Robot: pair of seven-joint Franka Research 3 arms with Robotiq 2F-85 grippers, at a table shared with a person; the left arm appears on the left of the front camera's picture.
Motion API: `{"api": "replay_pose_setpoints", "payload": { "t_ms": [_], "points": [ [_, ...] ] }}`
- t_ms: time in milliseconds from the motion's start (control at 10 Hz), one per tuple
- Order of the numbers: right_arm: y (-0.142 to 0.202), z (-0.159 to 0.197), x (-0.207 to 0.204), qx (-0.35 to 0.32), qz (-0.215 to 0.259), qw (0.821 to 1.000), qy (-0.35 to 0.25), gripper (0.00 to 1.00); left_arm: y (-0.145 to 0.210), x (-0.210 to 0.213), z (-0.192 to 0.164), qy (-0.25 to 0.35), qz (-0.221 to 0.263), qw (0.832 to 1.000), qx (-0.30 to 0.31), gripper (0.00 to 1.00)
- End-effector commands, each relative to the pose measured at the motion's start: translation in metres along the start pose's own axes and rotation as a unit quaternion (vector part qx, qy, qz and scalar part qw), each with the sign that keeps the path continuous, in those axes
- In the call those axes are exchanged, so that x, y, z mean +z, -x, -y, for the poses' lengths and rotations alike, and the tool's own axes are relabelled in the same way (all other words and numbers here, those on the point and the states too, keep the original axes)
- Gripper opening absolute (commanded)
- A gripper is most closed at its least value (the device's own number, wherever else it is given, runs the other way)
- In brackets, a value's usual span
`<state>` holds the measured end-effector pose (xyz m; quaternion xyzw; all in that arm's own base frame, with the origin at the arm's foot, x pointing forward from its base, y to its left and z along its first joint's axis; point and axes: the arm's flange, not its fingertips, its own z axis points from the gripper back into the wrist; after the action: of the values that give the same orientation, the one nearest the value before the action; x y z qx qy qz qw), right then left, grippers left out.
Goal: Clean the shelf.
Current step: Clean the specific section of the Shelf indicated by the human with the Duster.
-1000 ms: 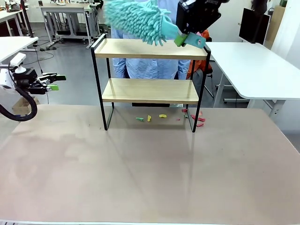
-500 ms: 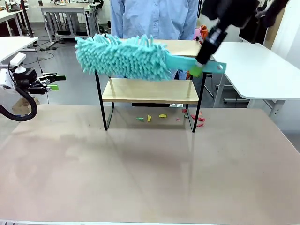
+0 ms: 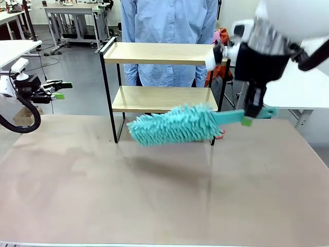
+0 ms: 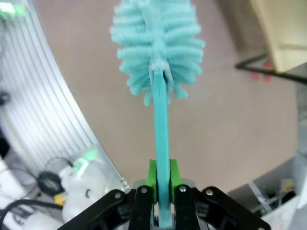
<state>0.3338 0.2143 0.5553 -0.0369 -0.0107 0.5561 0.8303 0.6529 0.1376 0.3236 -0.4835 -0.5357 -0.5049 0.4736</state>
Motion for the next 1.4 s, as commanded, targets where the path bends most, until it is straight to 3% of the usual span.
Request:
{"api": "replay_pose_setpoints", "payload": {
  "t_ms": [0, 300, 1300],
  "points": [
    [0.026, 0.002, -0.019, 0.038, -0.039, 0.998, -0.024, 0.13, -0.004, -0.002, 0.002, -0.003, 0.001, 1.000, -0.007, 1.00],
    [0.050, 0.006, -0.048, 0.061, -0.058, 0.993, -0.081, 0.13, -0.004, -0.002, 0.002, -0.003, 0.001, 1.000, -0.007, 1.00],
    [0.042, 0.007, -0.052, 0.037, -0.064, 0.995, -0.073, 0.13, -0.004, -0.002, 0.002, -0.003, 0.001, 1.000, -0.007, 1.00]
  ]
}}
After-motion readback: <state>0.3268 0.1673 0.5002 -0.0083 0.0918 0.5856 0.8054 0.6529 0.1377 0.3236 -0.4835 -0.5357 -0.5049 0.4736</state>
